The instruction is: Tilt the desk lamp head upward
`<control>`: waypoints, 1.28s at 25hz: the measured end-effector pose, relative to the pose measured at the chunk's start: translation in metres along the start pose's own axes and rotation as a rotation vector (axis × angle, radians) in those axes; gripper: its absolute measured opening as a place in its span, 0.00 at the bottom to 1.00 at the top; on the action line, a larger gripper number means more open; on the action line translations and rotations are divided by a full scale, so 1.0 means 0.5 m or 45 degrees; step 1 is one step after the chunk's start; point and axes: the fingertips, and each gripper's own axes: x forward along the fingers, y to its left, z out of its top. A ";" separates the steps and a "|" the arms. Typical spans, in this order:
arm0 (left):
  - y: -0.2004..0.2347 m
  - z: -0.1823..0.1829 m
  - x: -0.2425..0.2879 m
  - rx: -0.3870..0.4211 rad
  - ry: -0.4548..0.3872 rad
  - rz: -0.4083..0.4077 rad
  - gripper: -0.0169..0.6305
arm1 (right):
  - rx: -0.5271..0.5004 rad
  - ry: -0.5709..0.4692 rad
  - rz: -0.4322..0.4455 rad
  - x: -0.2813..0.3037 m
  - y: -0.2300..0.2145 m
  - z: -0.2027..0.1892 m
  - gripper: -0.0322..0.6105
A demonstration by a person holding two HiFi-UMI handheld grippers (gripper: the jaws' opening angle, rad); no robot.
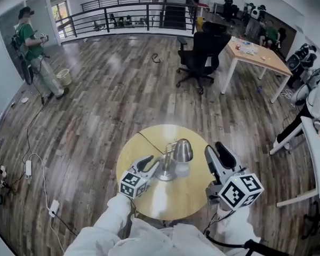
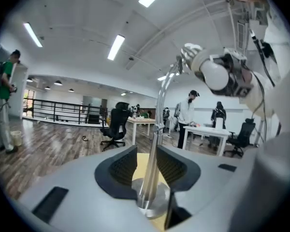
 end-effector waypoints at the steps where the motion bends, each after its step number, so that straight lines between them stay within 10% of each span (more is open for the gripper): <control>1: -0.003 0.003 -0.031 -0.037 -0.028 0.036 0.22 | 0.036 0.040 -0.058 -0.019 -0.028 -0.044 0.33; 5: -0.053 -0.035 -0.131 -0.147 -0.043 0.137 0.03 | 0.154 0.329 -0.143 -0.069 -0.065 -0.284 0.09; 12: -0.176 -0.118 -0.150 -0.264 0.092 0.096 0.03 | 0.120 0.528 -0.112 -0.048 -0.008 -0.508 0.07; 20: -0.218 -0.083 -0.162 -0.331 0.113 -0.033 0.03 | 0.016 0.498 -0.057 -0.049 0.028 -0.495 0.07; 32: -0.414 -0.104 -0.249 -0.393 0.098 0.183 0.03 | -0.019 0.444 -0.058 -0.279 0.033 -0.472 0.07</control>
